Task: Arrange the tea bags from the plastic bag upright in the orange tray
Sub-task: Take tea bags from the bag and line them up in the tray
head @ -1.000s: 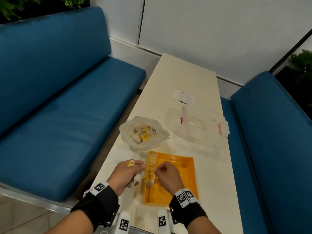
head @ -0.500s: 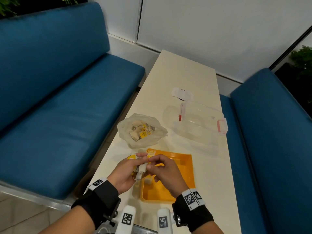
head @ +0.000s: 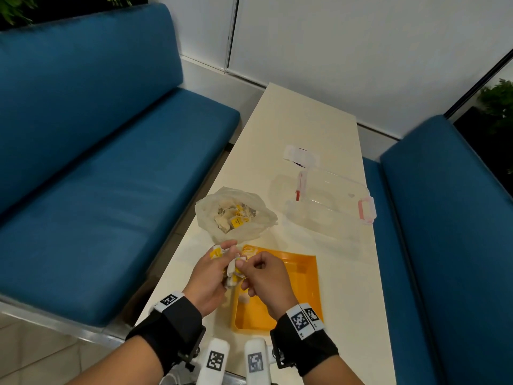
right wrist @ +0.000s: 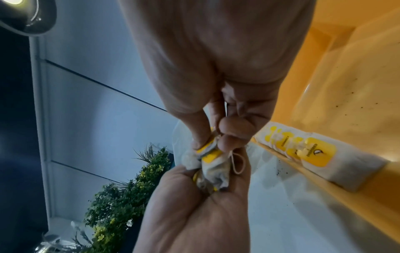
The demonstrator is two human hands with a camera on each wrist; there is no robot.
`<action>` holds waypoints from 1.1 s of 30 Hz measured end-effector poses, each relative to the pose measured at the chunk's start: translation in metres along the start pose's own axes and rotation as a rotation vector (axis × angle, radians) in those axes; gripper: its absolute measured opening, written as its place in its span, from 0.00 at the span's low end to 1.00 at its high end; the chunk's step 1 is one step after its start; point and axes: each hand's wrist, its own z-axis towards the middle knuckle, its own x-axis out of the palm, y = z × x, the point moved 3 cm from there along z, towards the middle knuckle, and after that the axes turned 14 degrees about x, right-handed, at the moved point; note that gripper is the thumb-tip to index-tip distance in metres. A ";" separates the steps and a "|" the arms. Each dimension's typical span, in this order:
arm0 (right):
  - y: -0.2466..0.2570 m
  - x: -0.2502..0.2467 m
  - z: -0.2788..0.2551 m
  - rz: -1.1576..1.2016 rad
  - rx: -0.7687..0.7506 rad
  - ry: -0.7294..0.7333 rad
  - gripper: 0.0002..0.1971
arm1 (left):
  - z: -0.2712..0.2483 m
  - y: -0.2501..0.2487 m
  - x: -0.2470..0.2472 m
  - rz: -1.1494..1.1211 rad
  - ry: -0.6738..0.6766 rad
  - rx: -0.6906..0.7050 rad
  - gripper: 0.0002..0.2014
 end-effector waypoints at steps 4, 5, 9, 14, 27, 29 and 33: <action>0.006 -0.009 0.001 -0.001 -0.035 -0.005 0.11 | -0.005 0.001 -0.002 0.060 0.087 -0.079 0.13; 0.007 -0.012 0.002 -0.004 -0.051 -0.009 0.10 | -0.006 0.002 -0.003 0.084 0.116 -0.103 0.14; 0.011 -0.019 0.002 -0.053 -0.109 -0.018 0.07 | -0.010 0.009 -0.009 0.140 0.257 -0.148 0.15; 0.015 -0.026 0.000 -0.045 -0.164 0.002 0.12 | -0.013 0.009 -0.011 0.167 0.323 -0.124 0.15; 0.020 -0.034 0.005 -0.147 -0.161 -0.094 0.05 | 0.001 0.004 -0.014 0.301 0.280 0.001 0.14; 0.023 -0.039 0.003 -0.163 -0.191 -0.102 0.04 | 0.002 0.001 -0.019 0.289 0.254 0.013 0.14; 0.022 -0.050 0.003 -0.390 -0.208 -0.155 0.07 | 0.008 -0.009 -0.038 0.313 0.166 0.014 0.13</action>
